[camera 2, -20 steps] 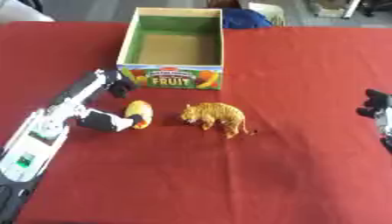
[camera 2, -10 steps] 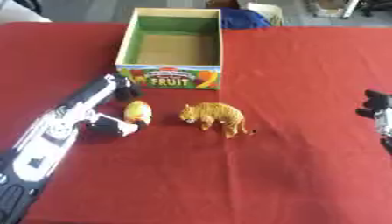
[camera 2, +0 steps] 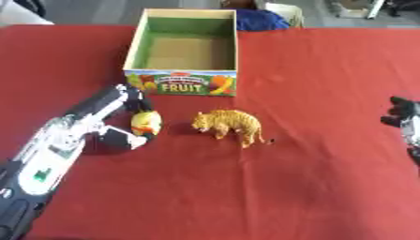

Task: Pick up objects on the table and place them in the box.

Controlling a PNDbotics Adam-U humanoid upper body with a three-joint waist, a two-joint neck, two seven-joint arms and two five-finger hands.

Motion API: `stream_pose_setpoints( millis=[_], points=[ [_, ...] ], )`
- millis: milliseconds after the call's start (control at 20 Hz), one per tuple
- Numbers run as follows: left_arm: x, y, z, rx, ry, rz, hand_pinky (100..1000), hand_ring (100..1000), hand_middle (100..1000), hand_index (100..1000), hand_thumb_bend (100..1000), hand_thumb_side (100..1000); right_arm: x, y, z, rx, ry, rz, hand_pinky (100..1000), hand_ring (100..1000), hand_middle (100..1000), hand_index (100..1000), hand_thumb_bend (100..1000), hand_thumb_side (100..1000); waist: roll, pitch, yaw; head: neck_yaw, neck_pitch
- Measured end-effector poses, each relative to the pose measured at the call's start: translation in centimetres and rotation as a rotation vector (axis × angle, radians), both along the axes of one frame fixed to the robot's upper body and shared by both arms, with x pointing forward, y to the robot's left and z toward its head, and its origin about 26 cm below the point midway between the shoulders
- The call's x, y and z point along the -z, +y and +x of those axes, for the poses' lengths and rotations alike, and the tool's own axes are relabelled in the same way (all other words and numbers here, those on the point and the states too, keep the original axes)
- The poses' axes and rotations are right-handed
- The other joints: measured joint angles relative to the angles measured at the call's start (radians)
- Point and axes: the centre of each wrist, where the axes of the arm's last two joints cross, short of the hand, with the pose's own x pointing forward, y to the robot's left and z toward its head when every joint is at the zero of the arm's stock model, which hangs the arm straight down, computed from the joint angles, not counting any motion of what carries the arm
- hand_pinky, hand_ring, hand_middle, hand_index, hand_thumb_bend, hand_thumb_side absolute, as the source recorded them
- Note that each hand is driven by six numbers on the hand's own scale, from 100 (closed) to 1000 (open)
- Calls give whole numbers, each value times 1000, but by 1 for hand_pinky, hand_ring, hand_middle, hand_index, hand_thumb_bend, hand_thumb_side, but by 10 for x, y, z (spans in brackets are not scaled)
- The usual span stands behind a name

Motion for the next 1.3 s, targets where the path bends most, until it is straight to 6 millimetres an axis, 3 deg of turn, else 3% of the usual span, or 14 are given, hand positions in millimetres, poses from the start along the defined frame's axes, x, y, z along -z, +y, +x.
stream_pose_setpoints(
  millis=[450, 700, 1000, 1300],
  points=[
    [0, 3, 0, -44, -71, 36, 492, 426, 395, 521, 305, 100, 0, 0, 0, 0, 0, 0, 707, 862, 532, 579, 100, 370, 0, 0, -2, -1, 0],
    [-6, 6, -1, -110, -211, 55, 424, 319, 270, 387, 288, 100, 1, 0, -1, 1, 3, 0, 706, 862, 532, 579, 100, 371, 0, 0, -2, -2, 0],
    [-22, 10, -5, -170, -392, 59, 430, 316, 264, 361, 280, 100, 2, -1, -1, 3, 6, 0, 706, 862, 532, 579, 100, 373, 0, -2, -1, -4, 0],
    [-59, 12, -10, -161, -523, 68, 439, 294, 273, 363, 297, 100, 2, -1, -1, 4, 6, 1, 706, 862, 532, 579, 100, 375, 0, -4, 0, -7, 1]
  ],
)
